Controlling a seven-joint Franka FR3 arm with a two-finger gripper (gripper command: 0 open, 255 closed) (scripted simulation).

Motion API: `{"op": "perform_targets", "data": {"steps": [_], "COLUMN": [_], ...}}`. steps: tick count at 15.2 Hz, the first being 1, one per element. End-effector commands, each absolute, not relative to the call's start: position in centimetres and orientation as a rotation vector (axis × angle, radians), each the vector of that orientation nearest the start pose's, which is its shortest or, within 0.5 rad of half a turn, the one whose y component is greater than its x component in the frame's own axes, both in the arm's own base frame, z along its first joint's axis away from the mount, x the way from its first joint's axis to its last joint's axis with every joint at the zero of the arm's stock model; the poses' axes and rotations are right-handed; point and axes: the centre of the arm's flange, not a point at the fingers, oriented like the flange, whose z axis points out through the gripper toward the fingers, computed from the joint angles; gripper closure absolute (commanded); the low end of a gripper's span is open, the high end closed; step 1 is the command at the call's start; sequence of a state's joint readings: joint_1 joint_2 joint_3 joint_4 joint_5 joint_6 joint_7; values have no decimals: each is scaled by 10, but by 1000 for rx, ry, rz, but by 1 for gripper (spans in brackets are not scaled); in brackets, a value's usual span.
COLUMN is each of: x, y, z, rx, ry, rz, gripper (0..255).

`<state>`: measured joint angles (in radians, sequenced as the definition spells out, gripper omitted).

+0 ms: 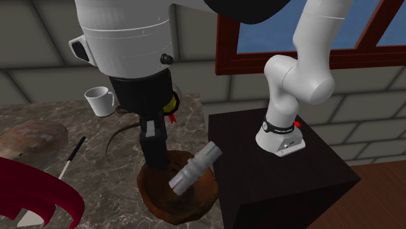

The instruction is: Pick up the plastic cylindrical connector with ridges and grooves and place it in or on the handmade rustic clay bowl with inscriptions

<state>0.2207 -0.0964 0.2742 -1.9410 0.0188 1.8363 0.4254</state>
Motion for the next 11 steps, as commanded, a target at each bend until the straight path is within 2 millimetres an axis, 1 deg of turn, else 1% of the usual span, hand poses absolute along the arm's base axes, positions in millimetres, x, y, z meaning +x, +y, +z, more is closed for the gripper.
{"op": "perform_targets", "data": {"steps": [1, 2, 5, 6, 11], "x": [465, 465, 465, 465, 465], "y": [258, 258, 258, 258, 258], "z": [521, 521, 561, 571, 571], "rx": [-3152, -3152, -3152, -3152, -3152], "ry": [-99, -99, -99, -99, -99], "rz": [11, 11, 11, 11, 11], "gripper": [0, 0, 0, 0, 0]}}
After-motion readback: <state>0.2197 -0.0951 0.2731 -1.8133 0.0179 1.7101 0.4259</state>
